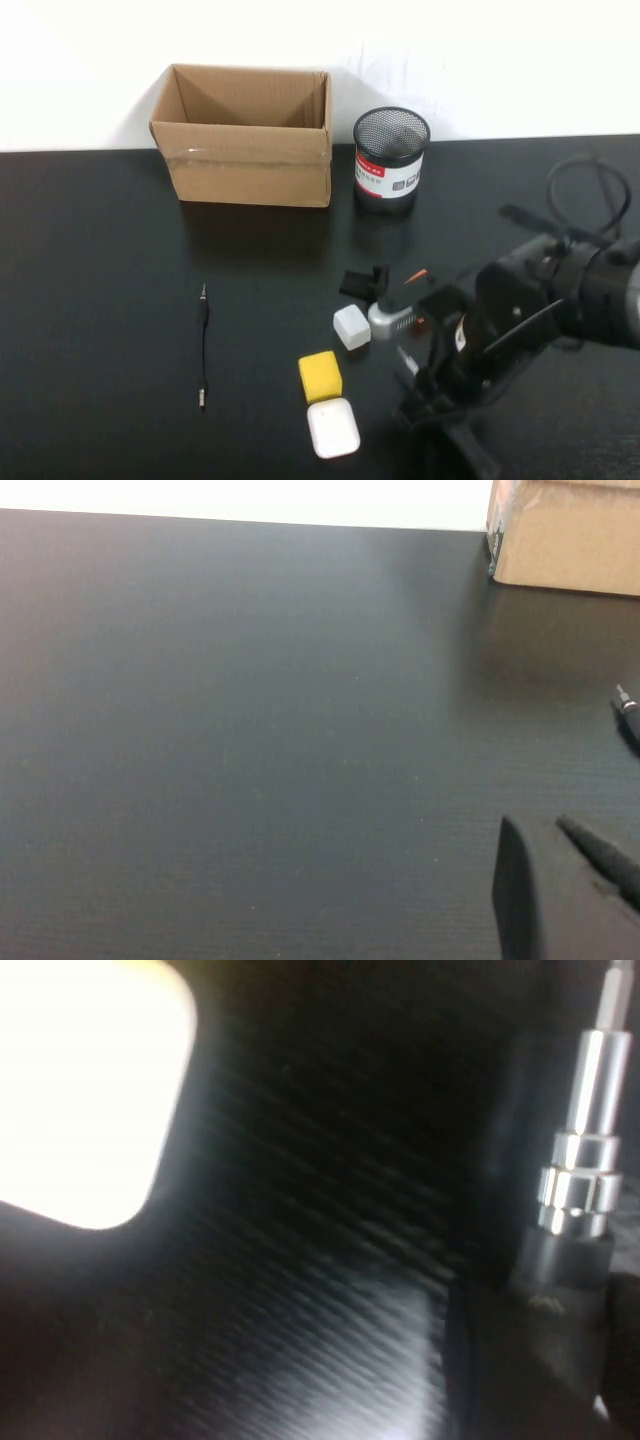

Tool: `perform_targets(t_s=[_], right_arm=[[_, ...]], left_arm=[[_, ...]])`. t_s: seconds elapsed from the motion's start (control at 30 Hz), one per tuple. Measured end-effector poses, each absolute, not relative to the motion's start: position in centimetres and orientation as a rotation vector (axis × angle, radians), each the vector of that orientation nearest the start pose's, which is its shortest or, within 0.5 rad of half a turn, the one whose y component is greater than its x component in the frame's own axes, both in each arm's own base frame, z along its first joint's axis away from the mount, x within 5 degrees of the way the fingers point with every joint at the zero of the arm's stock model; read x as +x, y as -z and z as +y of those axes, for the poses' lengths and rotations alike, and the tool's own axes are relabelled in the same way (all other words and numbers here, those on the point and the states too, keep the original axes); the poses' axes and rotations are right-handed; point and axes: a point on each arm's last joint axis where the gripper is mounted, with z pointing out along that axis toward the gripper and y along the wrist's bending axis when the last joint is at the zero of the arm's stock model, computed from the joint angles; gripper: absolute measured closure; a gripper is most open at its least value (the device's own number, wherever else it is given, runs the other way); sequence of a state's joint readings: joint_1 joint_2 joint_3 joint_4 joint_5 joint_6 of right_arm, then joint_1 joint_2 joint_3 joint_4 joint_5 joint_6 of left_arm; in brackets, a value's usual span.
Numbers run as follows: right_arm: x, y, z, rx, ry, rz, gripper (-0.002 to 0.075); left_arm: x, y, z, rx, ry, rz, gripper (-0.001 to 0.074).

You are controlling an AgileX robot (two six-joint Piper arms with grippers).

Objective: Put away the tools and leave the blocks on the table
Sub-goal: Pick up the black Screwdriver from the table, then place the picked object into the round holder

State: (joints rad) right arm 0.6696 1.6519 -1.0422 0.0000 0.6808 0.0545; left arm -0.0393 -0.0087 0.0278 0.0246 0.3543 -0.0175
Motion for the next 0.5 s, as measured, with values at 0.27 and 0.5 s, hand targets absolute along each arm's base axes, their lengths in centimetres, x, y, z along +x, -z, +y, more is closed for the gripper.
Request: perform_targets(t_s=[0.27, 0.5], right_arm=[[25.7, -29.4, 19.3, -0.825, -0.187, 2.138, 0.073], [28.2, -33.3, 19.4, -0.672, -0.347, 1.684, 0.073]], left_arm=[[5.3, -17.2, -0.1, 0.036, 0.016, 1.857, 0.0739], [5.3, -17.2, -0.1, 0.036, 0.016, 1.857, 0.0739]])
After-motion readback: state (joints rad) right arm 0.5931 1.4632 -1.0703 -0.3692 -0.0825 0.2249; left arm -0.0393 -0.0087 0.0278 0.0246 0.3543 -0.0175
